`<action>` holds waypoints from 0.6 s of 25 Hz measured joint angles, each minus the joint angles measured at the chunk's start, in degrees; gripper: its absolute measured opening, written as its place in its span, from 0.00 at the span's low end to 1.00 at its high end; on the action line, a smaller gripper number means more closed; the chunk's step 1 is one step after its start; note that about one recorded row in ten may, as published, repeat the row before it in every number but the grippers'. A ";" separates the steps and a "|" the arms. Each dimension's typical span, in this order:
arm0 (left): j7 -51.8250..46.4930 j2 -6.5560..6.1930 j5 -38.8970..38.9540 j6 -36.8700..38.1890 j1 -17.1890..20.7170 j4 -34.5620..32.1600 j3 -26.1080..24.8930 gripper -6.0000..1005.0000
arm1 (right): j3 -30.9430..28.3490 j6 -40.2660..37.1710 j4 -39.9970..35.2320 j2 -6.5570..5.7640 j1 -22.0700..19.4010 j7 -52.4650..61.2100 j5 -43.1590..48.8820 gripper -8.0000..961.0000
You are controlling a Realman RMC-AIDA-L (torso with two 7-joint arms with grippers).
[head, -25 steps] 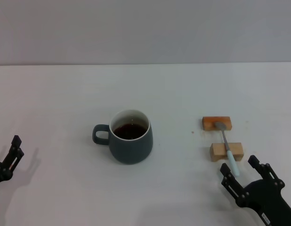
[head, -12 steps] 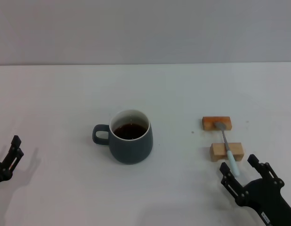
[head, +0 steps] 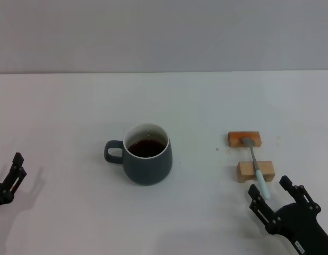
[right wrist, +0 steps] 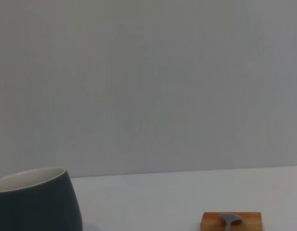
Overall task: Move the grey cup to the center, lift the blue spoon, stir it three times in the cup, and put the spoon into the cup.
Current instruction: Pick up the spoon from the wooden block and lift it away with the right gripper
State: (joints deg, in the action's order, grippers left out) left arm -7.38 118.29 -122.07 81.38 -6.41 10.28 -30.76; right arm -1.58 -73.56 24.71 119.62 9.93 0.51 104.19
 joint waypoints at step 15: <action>0.00 0.00 0.00 0.19 0.08 0.00 0.29 0.86 | -0.22 0.00 -0.51 -0.03 -0.04 2.45 0.01 0.82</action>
State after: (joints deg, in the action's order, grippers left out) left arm -7.38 118.30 -122.08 81.58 -6.33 10.28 -30.47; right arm -1.80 -73.56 24.20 119.59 9.88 2.96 104.20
